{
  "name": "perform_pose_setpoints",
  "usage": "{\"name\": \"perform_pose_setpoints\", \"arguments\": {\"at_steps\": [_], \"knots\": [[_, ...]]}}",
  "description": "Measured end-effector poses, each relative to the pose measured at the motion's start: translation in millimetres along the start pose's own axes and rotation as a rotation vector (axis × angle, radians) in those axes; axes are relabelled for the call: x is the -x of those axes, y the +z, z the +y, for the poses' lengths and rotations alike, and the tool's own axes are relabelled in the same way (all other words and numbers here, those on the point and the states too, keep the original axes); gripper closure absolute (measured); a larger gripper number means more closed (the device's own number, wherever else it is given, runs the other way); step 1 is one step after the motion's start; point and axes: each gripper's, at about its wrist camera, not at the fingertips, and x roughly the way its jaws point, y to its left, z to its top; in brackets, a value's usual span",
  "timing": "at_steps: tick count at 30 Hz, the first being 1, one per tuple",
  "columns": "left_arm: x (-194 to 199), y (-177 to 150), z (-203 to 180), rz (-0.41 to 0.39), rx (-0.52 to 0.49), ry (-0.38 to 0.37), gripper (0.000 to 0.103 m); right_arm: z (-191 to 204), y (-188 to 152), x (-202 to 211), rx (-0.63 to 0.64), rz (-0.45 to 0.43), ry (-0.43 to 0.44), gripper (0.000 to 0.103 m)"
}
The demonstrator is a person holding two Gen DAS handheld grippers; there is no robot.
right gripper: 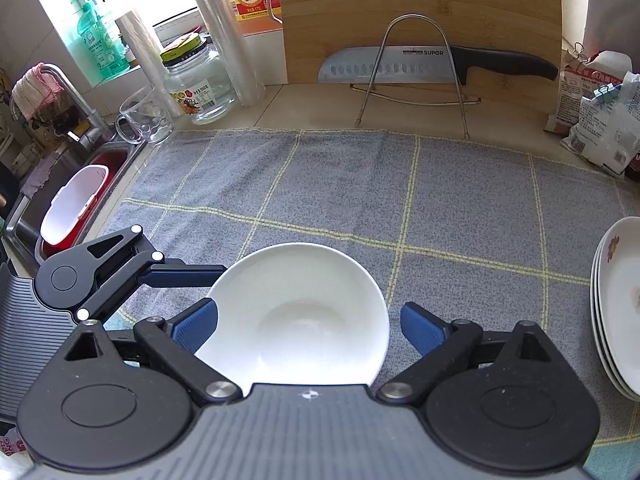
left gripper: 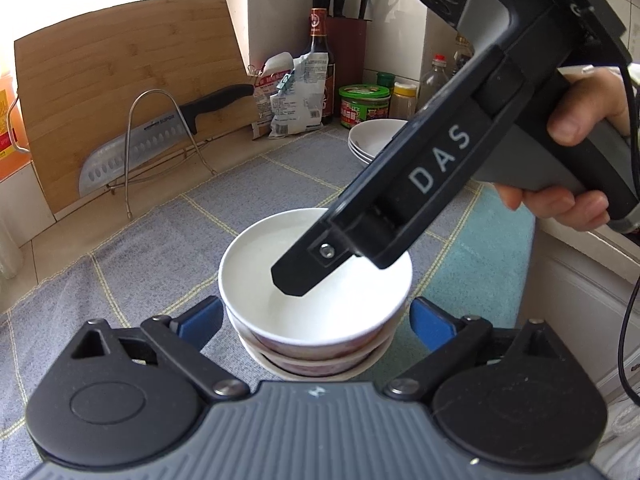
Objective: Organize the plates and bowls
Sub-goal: 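Lower the white bowl onto the nested bowls and open the right gripper, then close the left and right grippers on opposite sides of the three-bowl stack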
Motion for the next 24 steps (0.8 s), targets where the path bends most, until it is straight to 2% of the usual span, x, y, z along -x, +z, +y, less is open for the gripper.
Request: {"name": "perform_pose_setpoints", "arguments": {"at_steps": [12,24], "knots": [[8.1,-4.6,-3.1,0.04,-0.014,0.034,0.004,-2.9,-10.3,11.7,0.036,-0.039,0.027,0.0],[-6.0,-15.9,-6.7,0.113,0.068,0.085,0.004,-15.2,-39.4,36.6,0.15,-0.083,0.1,0.0]]}}
